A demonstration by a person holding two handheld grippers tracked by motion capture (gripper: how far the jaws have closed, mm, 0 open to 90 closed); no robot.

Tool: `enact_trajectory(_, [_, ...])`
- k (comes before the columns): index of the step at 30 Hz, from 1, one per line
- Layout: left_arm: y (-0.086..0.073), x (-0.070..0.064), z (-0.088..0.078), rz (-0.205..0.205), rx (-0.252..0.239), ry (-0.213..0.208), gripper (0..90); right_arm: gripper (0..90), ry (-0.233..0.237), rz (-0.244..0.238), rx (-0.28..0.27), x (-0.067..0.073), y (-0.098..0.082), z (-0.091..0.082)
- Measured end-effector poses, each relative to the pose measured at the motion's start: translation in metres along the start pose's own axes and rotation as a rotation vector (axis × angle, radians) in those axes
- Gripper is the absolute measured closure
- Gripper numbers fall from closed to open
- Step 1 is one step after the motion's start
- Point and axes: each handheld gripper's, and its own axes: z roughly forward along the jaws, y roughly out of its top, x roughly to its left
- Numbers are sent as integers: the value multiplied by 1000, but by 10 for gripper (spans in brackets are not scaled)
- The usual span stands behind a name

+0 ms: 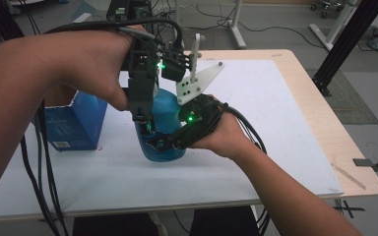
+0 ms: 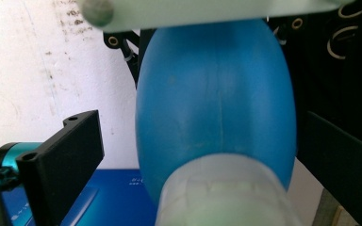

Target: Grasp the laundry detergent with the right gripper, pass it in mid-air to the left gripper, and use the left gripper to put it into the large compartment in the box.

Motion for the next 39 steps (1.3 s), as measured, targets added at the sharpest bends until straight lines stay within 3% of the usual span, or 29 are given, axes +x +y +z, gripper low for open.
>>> enact_trajectory(18, [1,-2,4,-36,-6,25,28,459,13,6,-29,-4,1,1])
enact_trajectory(20, [1,-1,3,-37,-6,27,93,460,13,4,-30,-4,1,1])
enact_trajectory(29, [0,1,4,-50,2,32,96,460,12,12,-28,-3,1,0])
enact_trajectory(39, [1,1,3,-45,-10,42,159,460,16,7,-34,-4,1,2])
